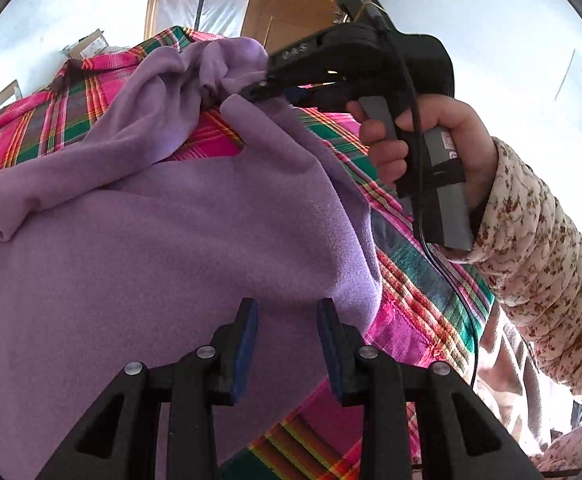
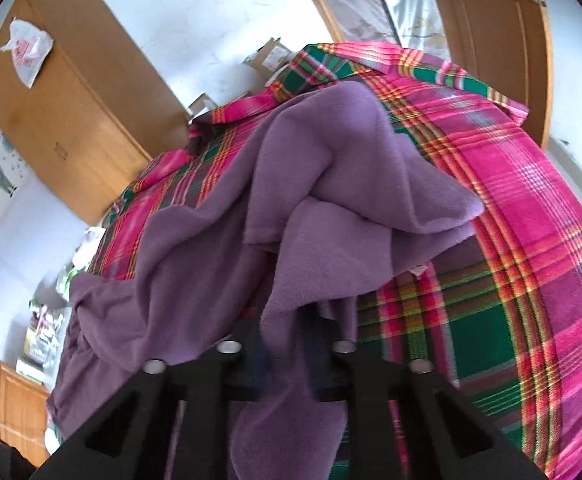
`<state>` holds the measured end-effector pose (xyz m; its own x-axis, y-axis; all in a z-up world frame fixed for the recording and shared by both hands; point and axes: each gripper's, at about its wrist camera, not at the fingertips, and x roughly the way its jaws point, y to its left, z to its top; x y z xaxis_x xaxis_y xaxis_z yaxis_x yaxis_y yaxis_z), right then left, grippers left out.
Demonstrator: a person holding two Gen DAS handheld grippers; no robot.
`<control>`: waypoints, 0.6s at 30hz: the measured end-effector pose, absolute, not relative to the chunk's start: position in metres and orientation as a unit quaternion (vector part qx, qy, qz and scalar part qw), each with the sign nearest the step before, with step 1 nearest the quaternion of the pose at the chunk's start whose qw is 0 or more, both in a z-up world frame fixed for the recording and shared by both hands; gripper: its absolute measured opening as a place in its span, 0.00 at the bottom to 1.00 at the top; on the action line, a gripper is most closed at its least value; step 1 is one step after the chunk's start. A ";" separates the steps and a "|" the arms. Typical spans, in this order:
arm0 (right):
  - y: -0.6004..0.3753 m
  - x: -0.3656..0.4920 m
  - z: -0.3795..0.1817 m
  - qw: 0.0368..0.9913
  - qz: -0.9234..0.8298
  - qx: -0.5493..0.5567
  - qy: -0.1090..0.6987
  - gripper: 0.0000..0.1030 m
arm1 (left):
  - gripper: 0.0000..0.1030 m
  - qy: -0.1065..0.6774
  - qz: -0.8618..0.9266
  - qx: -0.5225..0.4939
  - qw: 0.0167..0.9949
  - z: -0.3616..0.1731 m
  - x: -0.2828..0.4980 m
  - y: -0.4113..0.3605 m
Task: Fold clothes
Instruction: 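Grasp a fold of the purple trousers with the right tool and lift it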
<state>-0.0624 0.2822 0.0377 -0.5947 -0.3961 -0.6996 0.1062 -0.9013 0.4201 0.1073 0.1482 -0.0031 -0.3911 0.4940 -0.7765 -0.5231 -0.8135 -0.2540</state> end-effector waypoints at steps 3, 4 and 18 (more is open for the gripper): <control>0.294 -0.056 0.043 0.130 -0.887 0.406 -0.176 0.04 | 0.31 0.019 0.837 -0.458 0.299 -0.003 0.107 0.152; 0.296 -0.052 0.046 0.128 -0.891 0.398 -0.174 0.04 | 0.30 0.017 0.838 -0.458 0.297 -0.004 0.106 0.152; 0.331 -0.011 0.067 0.118 -0.910 0.343 -0.199 0.04 | 0.04 -0.005 0.840 -0.469 0.275 -0.009 0.088 0.143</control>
